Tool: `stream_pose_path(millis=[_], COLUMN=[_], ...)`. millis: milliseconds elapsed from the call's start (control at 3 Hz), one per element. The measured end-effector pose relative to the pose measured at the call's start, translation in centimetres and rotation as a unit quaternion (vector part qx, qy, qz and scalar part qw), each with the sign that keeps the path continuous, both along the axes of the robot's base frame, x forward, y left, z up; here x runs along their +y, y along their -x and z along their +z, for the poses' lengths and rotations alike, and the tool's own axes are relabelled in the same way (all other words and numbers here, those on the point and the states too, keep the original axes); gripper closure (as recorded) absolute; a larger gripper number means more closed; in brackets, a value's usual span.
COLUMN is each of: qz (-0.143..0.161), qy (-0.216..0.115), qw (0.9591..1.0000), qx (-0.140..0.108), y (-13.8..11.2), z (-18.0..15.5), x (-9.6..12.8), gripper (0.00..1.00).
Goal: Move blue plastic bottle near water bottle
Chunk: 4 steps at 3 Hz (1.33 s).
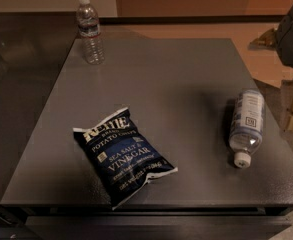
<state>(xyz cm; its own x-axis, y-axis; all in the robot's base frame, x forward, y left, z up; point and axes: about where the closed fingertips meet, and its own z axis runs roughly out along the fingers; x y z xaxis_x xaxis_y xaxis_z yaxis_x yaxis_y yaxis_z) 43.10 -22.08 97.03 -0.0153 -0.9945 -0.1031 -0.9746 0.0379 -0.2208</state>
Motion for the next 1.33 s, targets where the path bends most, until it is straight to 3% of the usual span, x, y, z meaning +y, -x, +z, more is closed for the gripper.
stream_pose_path(millis=[333,667,1000,1333], qz=[0.082,0.163,0.245,0.324], qy=[0.012,0.024,0.041,0.054], qw=[0.9966,0.9863,0.9686,0.9445], qx=[0.003,0.002,0.002,0.008], y=[0.2,0.2,0.0,0.4], z=[0.0,-0.6,-2.1,-4.3], x=[-0.5,-1.0,-1.6,-1.8], gripper=[0.00,0.00,0.00,0.00])
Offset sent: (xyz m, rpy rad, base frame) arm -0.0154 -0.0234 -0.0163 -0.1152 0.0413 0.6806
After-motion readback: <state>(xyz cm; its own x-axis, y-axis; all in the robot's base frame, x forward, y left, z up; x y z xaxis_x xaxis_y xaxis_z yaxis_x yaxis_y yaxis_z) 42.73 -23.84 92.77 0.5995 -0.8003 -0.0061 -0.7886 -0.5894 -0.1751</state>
